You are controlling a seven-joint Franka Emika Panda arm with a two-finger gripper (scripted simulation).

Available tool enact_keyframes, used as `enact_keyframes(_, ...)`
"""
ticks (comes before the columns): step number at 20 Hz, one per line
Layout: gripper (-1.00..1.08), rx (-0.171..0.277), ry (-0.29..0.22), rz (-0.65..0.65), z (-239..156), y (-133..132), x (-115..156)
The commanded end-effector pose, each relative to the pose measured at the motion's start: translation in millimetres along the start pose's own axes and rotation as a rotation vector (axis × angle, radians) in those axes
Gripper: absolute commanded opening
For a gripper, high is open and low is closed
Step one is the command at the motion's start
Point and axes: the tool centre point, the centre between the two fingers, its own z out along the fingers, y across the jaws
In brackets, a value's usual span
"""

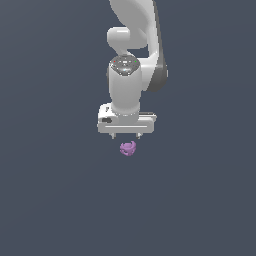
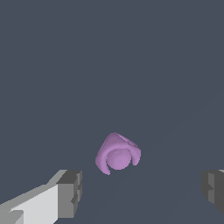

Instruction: Pick up the object and move it to a goal position.

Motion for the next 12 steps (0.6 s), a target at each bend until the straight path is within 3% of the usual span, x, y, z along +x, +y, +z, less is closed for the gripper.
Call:
enact_keyframes(1, 1.00, 0.000, 0.000, 0.000, 0, 0, 0)
enact_keyframes(12, 1.00, -0.035, 0.028, 0.004, -12, 13, 8)
